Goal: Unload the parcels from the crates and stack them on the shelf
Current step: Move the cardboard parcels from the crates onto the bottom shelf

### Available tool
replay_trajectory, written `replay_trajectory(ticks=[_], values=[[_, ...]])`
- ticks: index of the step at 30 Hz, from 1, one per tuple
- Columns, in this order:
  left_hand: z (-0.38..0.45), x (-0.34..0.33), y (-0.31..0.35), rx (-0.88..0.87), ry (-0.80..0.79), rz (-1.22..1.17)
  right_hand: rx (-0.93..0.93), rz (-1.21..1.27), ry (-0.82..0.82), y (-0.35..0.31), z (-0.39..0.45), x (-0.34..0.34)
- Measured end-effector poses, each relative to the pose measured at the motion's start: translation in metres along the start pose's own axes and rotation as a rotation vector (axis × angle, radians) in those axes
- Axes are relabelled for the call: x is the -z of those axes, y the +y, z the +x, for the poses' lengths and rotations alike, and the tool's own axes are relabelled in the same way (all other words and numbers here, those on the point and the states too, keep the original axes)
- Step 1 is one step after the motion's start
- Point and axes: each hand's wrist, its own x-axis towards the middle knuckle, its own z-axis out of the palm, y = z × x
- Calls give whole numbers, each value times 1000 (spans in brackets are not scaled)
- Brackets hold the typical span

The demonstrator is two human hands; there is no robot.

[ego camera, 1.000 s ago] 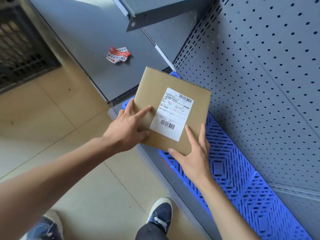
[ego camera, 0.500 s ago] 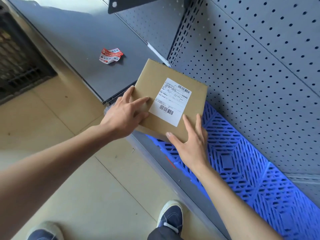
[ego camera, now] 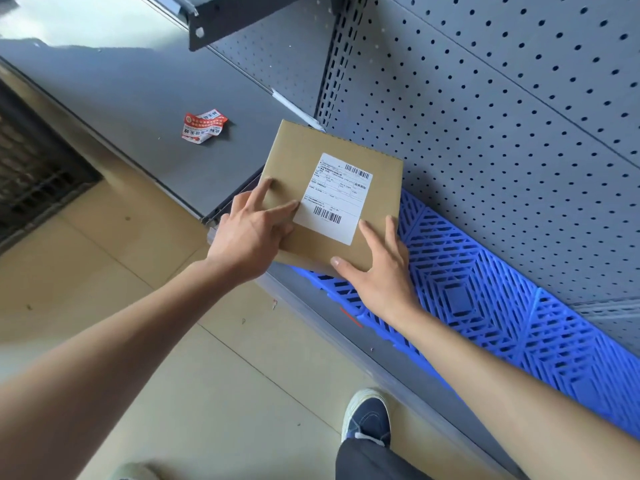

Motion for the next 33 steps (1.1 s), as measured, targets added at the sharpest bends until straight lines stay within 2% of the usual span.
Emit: replay_trajectory(ticks=[9,12,15,17,25,33], values=[[3,2,6,45,18,-58,-84,34,21,-12,-2,2],[-4,5,13,-21,19,95,-85,22,43,-15,-4,1],[-8,4,13,-108,-62,340,-89,-3,61,-16,-6,-5],[-8,6,12,-148,-87,413,-80,-25,77,-15,-5,-8],[-6,8,17,-129,-192,429,-104,28,40,-15,-1,-17],[-9,3,25,-75,-181,402,-137,46,38,-18,-2,-17]])
